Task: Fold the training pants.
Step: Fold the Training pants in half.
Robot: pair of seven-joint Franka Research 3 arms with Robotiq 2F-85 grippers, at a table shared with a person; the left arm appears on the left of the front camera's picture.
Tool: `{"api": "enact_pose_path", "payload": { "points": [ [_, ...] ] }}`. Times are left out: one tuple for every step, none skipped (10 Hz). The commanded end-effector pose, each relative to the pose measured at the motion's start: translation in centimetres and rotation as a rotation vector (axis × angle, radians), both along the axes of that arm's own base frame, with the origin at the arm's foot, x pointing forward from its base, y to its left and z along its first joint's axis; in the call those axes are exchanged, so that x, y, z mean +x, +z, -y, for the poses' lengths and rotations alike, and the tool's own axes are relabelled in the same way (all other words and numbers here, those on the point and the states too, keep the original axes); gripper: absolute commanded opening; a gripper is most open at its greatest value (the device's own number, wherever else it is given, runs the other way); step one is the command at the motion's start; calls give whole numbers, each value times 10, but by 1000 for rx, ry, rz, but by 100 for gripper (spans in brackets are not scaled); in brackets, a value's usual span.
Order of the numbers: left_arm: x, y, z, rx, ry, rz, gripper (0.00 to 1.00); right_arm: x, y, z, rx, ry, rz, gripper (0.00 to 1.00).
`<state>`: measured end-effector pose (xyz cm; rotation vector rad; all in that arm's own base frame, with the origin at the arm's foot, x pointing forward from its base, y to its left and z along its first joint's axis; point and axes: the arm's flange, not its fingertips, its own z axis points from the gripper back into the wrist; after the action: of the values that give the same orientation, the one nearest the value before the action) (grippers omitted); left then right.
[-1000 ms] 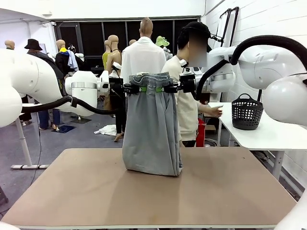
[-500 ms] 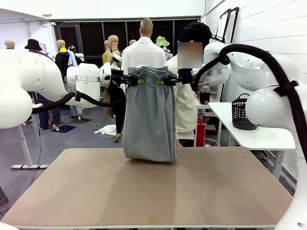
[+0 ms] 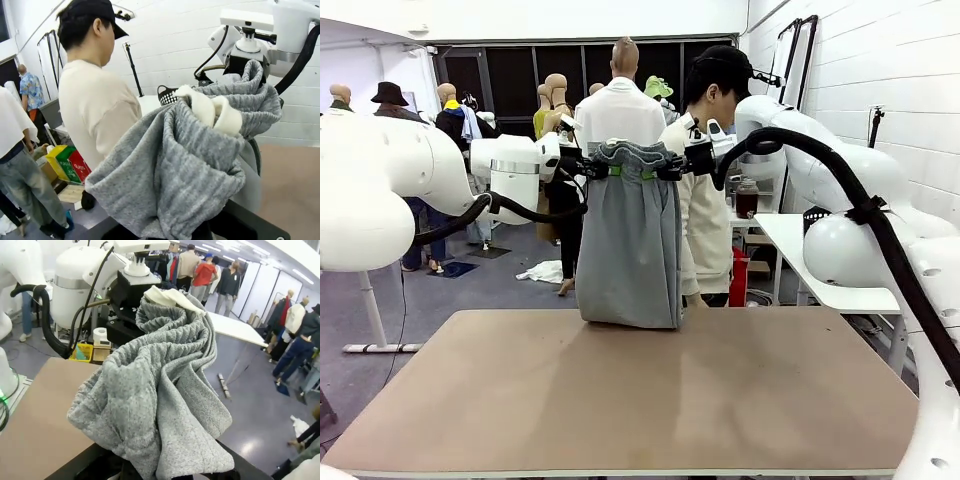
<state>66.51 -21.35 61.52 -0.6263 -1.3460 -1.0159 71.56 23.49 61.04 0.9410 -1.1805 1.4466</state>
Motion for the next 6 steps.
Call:
{"api": "enact_pose_path", "payload": {
  "points": [
    [-7,-13,-5,-54,-17,-85,0,-3,-9,-4,-14,-4,-88,0],
    [-17,-24,-10,-74,-33,-128,0,-15,-19,-4,-18,-5,-129,0],
    [-30,-31,-15,-82,-42,-168,0,-29,-26,-3,-12,-3,-177,0],
    [-43,-37,-21,-86,-57,-203,0,-42,-33,-2,-15,2,-234,0],
    [-58,-47,-27,-84,-53,-243,0,-59,-43,-2,-20,-5,-288,0],
    [-72,-58,-30,-94,-58,-279,0,-74,-53,0,-24,-14,-341,0]
  ]
}}
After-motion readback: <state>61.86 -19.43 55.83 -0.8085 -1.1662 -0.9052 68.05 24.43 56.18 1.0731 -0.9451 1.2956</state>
